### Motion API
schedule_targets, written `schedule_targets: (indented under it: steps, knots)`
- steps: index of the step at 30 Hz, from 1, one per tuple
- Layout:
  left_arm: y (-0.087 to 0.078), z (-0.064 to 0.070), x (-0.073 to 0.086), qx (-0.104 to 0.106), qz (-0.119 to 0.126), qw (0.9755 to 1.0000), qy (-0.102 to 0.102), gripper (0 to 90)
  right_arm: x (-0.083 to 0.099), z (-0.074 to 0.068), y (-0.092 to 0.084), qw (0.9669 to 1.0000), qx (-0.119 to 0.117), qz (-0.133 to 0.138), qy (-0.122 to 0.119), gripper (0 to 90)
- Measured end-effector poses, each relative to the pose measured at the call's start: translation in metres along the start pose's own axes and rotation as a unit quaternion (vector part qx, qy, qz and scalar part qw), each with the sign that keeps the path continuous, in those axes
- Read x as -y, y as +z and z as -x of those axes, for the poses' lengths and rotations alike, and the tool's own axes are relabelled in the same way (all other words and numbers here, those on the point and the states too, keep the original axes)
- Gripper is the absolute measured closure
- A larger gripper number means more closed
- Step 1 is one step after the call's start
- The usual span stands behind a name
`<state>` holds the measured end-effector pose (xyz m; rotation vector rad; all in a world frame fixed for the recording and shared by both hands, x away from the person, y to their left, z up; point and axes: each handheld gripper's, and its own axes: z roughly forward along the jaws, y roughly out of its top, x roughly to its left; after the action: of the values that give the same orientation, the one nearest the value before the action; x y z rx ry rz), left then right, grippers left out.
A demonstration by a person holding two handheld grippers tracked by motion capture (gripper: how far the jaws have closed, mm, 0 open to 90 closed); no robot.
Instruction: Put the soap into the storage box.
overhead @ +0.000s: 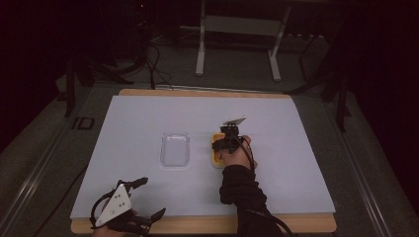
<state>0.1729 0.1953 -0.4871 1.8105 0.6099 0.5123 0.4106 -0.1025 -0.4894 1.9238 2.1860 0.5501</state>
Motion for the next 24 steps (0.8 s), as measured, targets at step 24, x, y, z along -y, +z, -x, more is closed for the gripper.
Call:
schedule_targets:
  steps: [24]
  knots:
    - [0.001,0.000,0.000,0.003,-0.004,1.0000,0.001,0.2,-0.012,0.003,-0.021,0.9985,-0.008,0.004,-0.054,32.4]
